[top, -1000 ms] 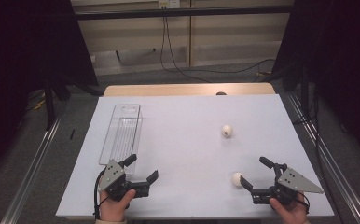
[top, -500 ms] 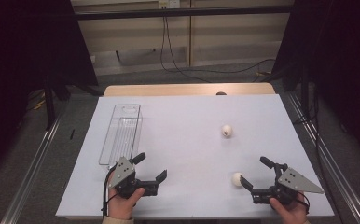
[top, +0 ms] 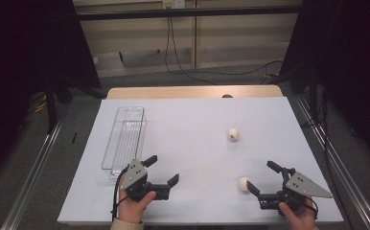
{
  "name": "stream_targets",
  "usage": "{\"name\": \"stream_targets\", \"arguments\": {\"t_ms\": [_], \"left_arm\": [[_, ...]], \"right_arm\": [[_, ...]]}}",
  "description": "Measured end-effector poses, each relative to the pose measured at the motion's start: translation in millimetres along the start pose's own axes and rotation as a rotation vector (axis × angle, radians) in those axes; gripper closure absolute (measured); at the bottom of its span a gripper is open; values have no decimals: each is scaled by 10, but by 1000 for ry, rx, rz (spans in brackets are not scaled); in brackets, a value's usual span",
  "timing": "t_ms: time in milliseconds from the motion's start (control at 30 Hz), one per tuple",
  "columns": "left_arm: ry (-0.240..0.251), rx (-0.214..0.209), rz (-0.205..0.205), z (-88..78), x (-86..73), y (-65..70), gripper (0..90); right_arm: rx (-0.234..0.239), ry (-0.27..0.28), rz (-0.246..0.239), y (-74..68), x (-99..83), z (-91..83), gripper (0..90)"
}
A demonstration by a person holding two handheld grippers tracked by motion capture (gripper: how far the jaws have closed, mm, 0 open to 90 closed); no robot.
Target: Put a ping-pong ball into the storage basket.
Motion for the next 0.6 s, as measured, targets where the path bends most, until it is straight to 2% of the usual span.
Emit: {"name": "stream_targets", "arguments": {"t_ms": [600], "left_arm": [[-28,-43,34,182,56,127,20]], "right_arm": [[-1,0,-2,-3,3,-4,0]]}}
Point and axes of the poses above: each handheld gripper's, and its own axes: z roughly forward along the jaws, x roughly out of its top, y roughly to its right, the point moved 5 cm from there along z, roughly forward along the jaws, and after that the axes turned 15 degrees about -y, right-handed, at the moved point
